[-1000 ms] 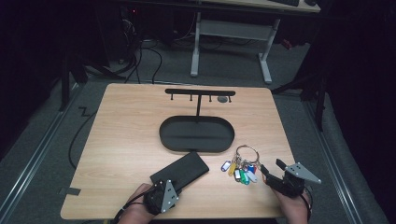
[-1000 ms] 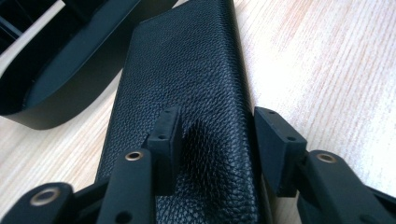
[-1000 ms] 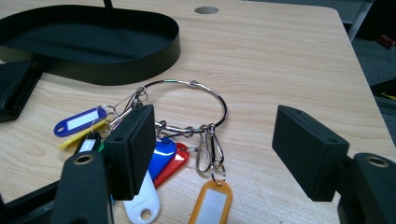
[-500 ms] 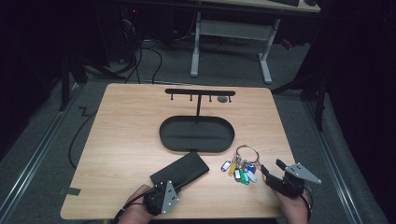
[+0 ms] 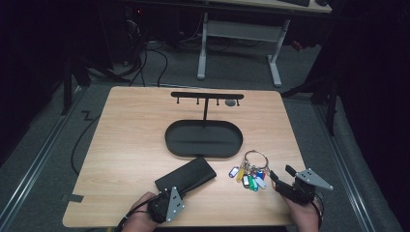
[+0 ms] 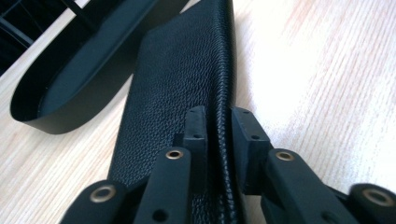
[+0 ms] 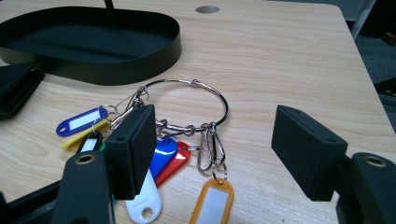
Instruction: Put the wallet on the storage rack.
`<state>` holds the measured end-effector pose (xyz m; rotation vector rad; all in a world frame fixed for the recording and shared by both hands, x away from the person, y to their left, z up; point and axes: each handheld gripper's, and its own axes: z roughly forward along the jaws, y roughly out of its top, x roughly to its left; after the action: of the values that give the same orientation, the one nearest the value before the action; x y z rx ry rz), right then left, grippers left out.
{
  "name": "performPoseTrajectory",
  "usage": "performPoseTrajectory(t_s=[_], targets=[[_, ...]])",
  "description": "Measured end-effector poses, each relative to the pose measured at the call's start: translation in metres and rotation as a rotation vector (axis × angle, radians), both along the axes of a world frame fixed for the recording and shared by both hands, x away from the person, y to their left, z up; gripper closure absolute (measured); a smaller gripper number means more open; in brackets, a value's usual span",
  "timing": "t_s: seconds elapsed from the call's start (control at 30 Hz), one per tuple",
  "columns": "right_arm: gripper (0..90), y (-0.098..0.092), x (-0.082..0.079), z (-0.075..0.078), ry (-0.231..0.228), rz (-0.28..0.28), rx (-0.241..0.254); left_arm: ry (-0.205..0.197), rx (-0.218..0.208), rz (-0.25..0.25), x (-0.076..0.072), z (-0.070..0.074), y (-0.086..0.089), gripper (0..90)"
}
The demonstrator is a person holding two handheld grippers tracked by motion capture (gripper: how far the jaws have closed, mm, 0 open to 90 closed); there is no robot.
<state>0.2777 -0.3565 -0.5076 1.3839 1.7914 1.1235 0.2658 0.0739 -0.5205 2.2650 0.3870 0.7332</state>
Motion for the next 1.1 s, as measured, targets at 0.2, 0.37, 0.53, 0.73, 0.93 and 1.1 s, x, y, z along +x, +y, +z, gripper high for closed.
performPoseTrajectory(t_s=[0.2,0.37,0.53,0.73,0.93,1.1], targets=[[31.3,0.0,0.0,0.0,0.0,0.002,0.0,0.023,-0.098,0.016,0.003,0.01,0.011,80.4],[31.3,-0.001,0.0,0.0,0.0,-0.005,0.01,0.031,-0.149,0.029,0.005,0.016,0.018,81.4],[31.4,-0.001,0.0,0.0,-0.002,-0.004,0.011,0.049,-0.212,0.042,0.006,0.023,0.026,81.9],[31.6,-0.001,0.0,0.0,-0.004,-0.005,0.012,0.09,-0.303,0.059,0.01,0.029,0.038,82.3],[31.7,-0.002,0.001,0.0,-0.003,-0.009,0.013,0.113,-0.343,0.067,0.012,0.034,0.045,82.5],[31.8,-0.002,0.001,-0.001,-0.004,-0.007,0.013,0.124,-0.383,0.079,0.013,0.038,0.052,82.8]])
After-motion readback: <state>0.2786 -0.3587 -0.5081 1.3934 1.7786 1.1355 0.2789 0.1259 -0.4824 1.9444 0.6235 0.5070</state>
